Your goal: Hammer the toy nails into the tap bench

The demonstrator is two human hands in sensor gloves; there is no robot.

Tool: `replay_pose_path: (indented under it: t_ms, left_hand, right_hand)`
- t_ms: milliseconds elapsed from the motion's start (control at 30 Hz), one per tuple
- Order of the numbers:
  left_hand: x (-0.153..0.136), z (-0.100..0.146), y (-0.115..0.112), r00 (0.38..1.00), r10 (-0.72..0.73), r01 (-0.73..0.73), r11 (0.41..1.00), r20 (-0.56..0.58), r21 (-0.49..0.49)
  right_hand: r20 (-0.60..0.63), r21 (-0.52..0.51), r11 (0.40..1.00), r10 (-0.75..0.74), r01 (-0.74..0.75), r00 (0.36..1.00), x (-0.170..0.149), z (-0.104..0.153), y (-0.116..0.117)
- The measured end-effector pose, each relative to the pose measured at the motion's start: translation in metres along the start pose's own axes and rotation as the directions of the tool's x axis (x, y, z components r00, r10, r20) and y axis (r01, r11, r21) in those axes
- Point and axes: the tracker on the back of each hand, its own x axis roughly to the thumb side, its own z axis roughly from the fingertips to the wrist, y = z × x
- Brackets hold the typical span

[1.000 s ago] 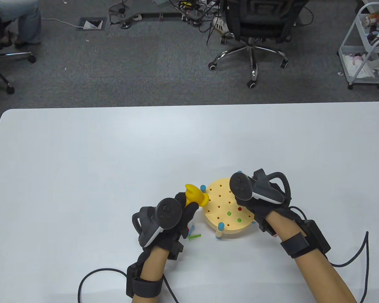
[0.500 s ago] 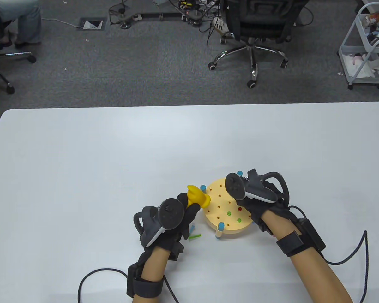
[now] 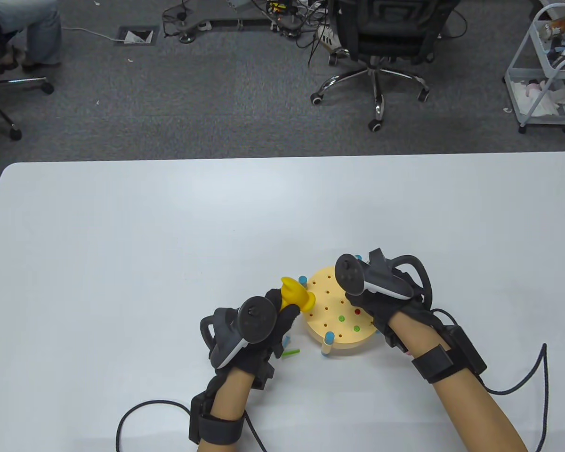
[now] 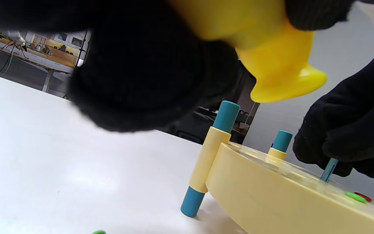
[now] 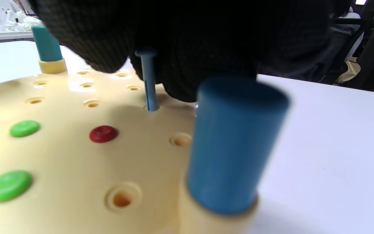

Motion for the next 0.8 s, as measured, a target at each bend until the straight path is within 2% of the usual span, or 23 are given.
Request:
replay_pose_path:
  t_ms: [133,233,300,467,633,800]
  left_hand:
    - [0.001,0.0,-0.001,1.0,-0.003,0.003,1.0,0.003,-0.001]
    - [0.001,0.0,-0.001,1.0,-0.008,0.008,1.0,0.005,-0.001]
    - [0.001,0.0,-0.001,1.0,-0.008,0.008,1.0,0.005,0.002]
    - [0.002,0.0,-0.005,1.0,-0.019,0.019,1.0,0.002,-0.004]
    - [0.003,-0.001,-0.008,0.999,-0.035,0.035,0.999,0.003,-0.01]
    - [0.005,0.0,-0.008,0.999,-0.039,0.039,0.999,0.012,-0.009]
  right_hand:
    - [0.022,-0.065,0.997,-0.046,0.047,0.999,-0.012,0.015,-0.011]
    - [0.037,-0.174,0.978,-0.108,0.112,0.994,-0.028,0.034,-0.013]
    - [0.066,-0.215,0.958,-0.177,0.187,0.982,-0.037,0.048,-0.004]
    - [0.109,-0.279,0.903,-0.31,0.328,0.945,-0.051,0.072,0.039]
    - [0.089,-0.373,0.866,-0.323,0.332,0.942,-0.053,0.075,0.064]
    - [0.061,-0.453,0.842,-0.3,0.294,0.952,-0.052,0.076,0.078]
